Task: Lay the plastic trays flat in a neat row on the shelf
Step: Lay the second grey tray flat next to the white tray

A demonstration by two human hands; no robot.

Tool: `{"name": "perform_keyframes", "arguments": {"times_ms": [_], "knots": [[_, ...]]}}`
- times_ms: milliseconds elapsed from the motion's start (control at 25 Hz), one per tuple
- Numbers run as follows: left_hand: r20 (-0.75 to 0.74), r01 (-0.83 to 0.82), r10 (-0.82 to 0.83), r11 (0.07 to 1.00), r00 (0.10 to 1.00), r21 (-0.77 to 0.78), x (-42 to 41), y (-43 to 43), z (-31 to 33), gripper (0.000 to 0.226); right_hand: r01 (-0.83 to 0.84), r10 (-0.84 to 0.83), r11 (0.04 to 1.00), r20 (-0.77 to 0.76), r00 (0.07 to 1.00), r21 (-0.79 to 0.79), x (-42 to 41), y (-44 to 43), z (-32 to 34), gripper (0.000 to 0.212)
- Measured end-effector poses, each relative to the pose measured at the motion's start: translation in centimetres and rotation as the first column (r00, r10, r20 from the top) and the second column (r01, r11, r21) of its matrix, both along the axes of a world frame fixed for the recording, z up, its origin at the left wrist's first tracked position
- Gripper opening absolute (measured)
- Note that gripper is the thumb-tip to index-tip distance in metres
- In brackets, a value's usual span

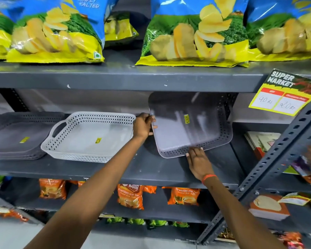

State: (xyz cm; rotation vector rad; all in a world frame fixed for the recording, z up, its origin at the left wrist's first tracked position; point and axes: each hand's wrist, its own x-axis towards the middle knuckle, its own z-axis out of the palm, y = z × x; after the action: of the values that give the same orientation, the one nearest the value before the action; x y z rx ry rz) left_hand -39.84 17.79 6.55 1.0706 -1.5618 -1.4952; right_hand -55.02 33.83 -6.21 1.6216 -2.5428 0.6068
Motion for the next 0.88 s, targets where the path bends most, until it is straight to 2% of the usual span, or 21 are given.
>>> {"name": "perform_keyframes", "arguments": {"times_ms": [80, 160, 200, 280, 360, 400, 440, 520, 720, 840, 880], "knots": [[0.132, -0.053, 0.078, 0.982, 0.988, -0.182, -0.8, -1.8, -1.1, 0.022, -0.035, 0.034, 0.999, -0.087, 0.996, -0.004, -0.8, -0.3, 0.1, 0.052], [0.381, -0.004, 0.152, 0.932, 0.912, -0.361, -1.0, -2.1, -2.3, 0.012, -0.062, 0.059, 0.998, -0.083, 0.995, -0.032, -1.4, -1.0, 1.0, 0.05], [0.477, 0.041, 0.175, 0.912, 0.861, -0.409, -1.0, -1.9, -3.0, 0.019, -0.072, 0.069, 0.997, -0.076, 0.995, -0.033, -1.7, -1.3, 1.5, 0.05], [0.629, 0.174, 0.165, 0.88, 0.76, -0.442, -1.0, -0.5, -3.8, 0.036, -0.092, 0.091, 0.996, -0.081, 0.993, -0.014, -2.1, -1.9, 2.1, 0.044], [0.755, 0.406, 0.117, 0.785, 0.645, -0.468, -1.2, 1.0, -4.6, 0.04, -0.118, 0.116, 0.993, -0.089, 0.989, -0.013, -2.4, -2.5, 2.4, 0.038], [0.798, 0.525, 0.07, 0.719, 0.598, -0.456, -1.1, 1.8, -4.8, 0.039, -0.126, 0.124, 0.992, -0.102, 0.987, -0.014, -2.3, -2.7, 2.6, 0.041], [0.831, 0.612, 0.017, 0.669, 0.556, -0.423, -1.0, 2.5, -4.9, 0.038, -0.143, 0.14, 0.989, -0.124, 0.982, -0.022, -2.5, -2.9, 2.7, 0.047], [0.866, 0.684, -0.034, 0.628, 0.499, -0.37, -0.3, 3.3, -5.1, 0.032, -0.155, 0.145, 0.987, -0.165, 0.975, -0.044, -3.0, -3.0, 3.2, 0.051], [0.85, 0.716, -0.107, 0.599, 0.516, -0.359, 3.8, 2.2, -5.6, 0.031, -0.151, 0.134, 0.987, -0.224, 0.965, -0.063, -0.9, -1.1, 3.1, 0.039], [0.854, 0.734, -0.064, 0.547, 0.516, -0.403, 6.4, 1.5, -6.1, 0.031, -0.142, 0.107, 0.984, -0.276, 0.955, -0.11, 2.4, -0.5, 2.2, 0.014], [0.856, 0.737, -0.045, 0.534, 0.515, -0.415, 7.1, 1.5, -6.2, 0.03, -0.129, 0.095, 0.985, -0.273, 0.957, -0.112, 3.4, -0.3, 2.1, 0.016]]}}
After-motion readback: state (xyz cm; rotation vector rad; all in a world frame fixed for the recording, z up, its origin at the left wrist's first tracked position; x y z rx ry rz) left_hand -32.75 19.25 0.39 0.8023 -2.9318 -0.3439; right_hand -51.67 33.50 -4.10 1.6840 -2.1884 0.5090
